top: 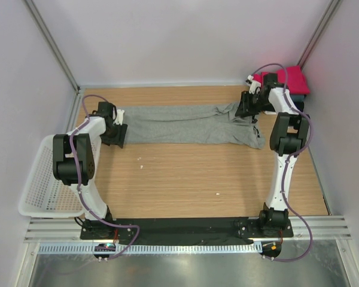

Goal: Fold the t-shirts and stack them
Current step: Fold the tshirt

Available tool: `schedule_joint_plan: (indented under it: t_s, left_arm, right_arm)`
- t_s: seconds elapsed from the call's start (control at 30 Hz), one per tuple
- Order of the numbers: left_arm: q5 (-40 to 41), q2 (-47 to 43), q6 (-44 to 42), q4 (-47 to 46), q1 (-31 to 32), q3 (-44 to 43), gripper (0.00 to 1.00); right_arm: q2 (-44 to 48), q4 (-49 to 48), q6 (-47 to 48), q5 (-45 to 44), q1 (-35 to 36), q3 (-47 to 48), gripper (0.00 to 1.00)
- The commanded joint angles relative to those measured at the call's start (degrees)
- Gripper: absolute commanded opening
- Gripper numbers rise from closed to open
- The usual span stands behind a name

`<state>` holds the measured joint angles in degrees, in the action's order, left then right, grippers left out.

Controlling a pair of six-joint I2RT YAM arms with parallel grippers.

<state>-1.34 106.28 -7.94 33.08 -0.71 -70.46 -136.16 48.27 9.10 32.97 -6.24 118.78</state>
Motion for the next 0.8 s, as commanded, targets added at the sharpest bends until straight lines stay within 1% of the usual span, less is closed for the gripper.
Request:
schedule_joint_plan:
  t_s: [0.0, 0.03, 0.17, 0.27, 0.33, 0.37, 0.47, 0.63, 0.77]
  left_arm:
    - [-0.85, -0.72, 0.12, -0.39, 0.18, -0.3, 0.62]
    - [-0.85, -0.55, 0.12, -0.47, 0.18, -0.3, 0.63]
    - [-0.77, -0.2, 0.12, -0.47, 0.18, -0.21, 0.62]
    - [-0.77, -0.28, 0.12, -0.47, 0.18, -0.21, 0.62]
    - [-0.77, -0.28, 0.04, -0.39, 0.18, -0.21, 0.62]
    - [-0.85, -0.2, 0.03, -0.47, 0.18, -0.38, 0.62]
    - [-0.85, -0.02, 0.12, -0.47, 0.18, -0.21, 0.62]
    - [-0.85, 0.07, 0.12, -0.56, 0.18, -0.03, 0.62]
    - [-1.11, 0.07, 0.12, -0.65, 0.18, -0.03, 0.62]
  right_arm:
    - [-0.16, 2.09, 0.47, 1.83, -0.26, 2.25, 0.47]
    - [-0.07, 2.09, 0.74, 1.83, -0.26, 2.24, 0.47]
    - [-0.34, 2.27, 1.44, 1.92, -0.26, 2.16, 0.4]
    - [-0.16, 1.92, 1.79, 2.01, -0.26, 1.63, 0.32]
    - [0.28, 1.3, 1.8, 2.1, -0.26, 1.28, 0.28]
    - [0.45, 0.95, 1.88, 2.1, -0.26, 1.02, 0.22]
    - [0.19, 0.77, 1.8, 2.36, -0.26, 1.36, 0.14]
    - [1.07, -0.72, 2.06, 0.26, -0.26, 1.8, 0.09]
    - [0.9, -0.2, 3.81, -4.83, -0.18, 6.27, 0.08]
